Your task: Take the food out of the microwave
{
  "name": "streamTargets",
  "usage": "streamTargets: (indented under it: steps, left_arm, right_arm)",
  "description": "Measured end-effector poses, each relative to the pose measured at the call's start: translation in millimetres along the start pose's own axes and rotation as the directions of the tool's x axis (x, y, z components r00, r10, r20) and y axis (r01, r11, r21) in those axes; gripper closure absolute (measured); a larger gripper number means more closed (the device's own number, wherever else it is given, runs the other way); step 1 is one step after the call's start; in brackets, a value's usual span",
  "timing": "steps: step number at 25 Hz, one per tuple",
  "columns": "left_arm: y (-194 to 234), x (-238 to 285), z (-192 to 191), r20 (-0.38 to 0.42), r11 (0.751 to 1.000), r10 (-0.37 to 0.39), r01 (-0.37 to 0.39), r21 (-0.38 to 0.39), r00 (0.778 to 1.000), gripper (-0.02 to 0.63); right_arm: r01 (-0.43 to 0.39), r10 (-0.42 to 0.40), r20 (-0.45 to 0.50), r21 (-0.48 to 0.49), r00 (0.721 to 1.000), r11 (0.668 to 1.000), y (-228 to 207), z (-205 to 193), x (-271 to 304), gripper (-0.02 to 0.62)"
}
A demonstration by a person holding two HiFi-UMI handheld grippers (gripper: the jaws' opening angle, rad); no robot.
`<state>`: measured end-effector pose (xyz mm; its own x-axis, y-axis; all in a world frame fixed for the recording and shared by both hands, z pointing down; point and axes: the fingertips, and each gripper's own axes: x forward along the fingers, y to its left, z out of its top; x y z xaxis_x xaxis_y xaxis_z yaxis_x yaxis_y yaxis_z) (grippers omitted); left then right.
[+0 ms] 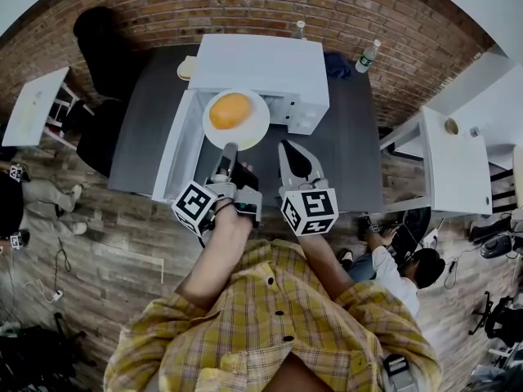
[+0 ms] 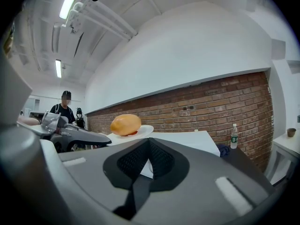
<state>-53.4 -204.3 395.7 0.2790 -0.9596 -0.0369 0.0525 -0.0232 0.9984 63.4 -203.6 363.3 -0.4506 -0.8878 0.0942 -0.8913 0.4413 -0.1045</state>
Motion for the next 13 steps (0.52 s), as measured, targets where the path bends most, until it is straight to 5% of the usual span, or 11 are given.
streamTargets:
  steps: [13]
  left_arm:
    - [-0.4, 4.5, 0.6, 0.004, 1.0, -0.002, 0.002, -0.007, 1.0, 0.595]
  right_arm:
    - [-0.023, 0.023, -0.005, -0.004, 1.0, 1.0, 1.6, -1.3, 4.2, 0.592]
